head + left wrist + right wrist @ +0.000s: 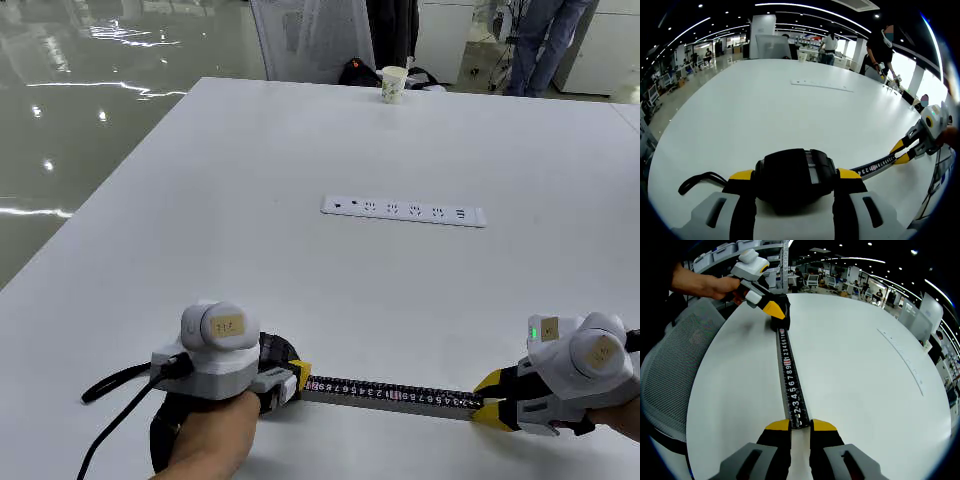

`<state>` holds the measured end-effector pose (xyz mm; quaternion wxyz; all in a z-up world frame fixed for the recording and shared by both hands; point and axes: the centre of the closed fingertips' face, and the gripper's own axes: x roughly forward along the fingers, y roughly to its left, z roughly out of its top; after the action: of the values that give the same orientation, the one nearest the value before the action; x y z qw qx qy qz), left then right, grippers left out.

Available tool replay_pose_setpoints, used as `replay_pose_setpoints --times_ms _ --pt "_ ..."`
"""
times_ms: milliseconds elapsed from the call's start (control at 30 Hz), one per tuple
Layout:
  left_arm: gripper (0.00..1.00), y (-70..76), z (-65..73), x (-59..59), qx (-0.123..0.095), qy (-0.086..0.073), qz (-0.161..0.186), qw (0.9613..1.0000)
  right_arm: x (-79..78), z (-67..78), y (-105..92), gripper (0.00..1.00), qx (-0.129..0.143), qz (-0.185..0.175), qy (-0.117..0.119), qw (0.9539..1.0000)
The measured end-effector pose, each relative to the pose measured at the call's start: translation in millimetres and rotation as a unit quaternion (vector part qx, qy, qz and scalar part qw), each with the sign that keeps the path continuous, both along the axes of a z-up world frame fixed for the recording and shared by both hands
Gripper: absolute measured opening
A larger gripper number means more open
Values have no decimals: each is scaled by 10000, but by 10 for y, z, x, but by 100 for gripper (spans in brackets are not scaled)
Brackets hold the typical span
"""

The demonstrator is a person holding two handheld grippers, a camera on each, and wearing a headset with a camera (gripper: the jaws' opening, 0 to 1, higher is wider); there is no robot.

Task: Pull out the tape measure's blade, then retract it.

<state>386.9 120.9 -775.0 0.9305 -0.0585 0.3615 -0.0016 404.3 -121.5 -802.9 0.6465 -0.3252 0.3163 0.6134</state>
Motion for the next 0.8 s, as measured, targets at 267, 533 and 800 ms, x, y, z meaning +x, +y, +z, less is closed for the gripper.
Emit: replay_pose_setpoints --times_ms 267,533,800 --pt "57 7 3 -3 -16 16 -7 10000 -36 1 163 10 52 80 13 10000" --pt "57 8 2 -5 -32 18 -12 10000 -54 -5 319 10 112 130 15 9999" --pt "57 12 -5 -6 -44 29 -8 10000 -59 -5 420 10 130 155 7 9998"
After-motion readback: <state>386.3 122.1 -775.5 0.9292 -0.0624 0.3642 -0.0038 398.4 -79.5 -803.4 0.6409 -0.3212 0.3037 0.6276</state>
